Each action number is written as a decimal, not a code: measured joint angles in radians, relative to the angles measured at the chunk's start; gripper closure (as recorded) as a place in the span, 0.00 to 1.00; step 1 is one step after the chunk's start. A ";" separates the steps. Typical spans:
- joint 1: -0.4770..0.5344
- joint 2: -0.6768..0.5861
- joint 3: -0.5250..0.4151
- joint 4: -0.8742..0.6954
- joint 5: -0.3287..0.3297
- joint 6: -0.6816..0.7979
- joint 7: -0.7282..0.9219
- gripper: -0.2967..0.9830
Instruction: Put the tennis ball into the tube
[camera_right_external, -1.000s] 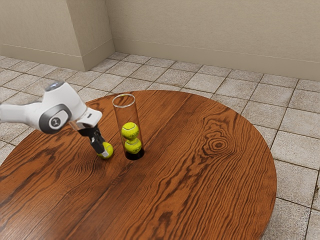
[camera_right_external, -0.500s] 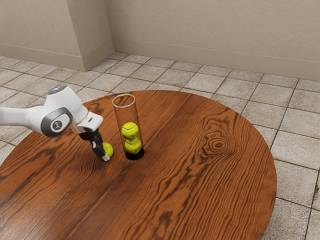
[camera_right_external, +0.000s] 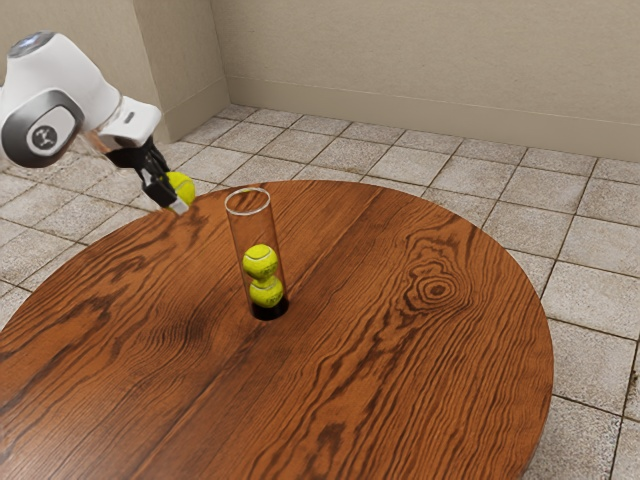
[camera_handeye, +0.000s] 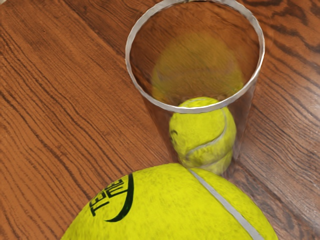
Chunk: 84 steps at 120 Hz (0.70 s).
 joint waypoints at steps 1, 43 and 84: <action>0.008 0.006 -0.015 0.003 -0.009 -0.005 -0.001 0.58; -0.182 0.073 0.012 0.152 -0.116 -0.103 -0.078 0.56; -0.443 0.063 0.266 0.260 -0.116 -0.108 -0.123 0.56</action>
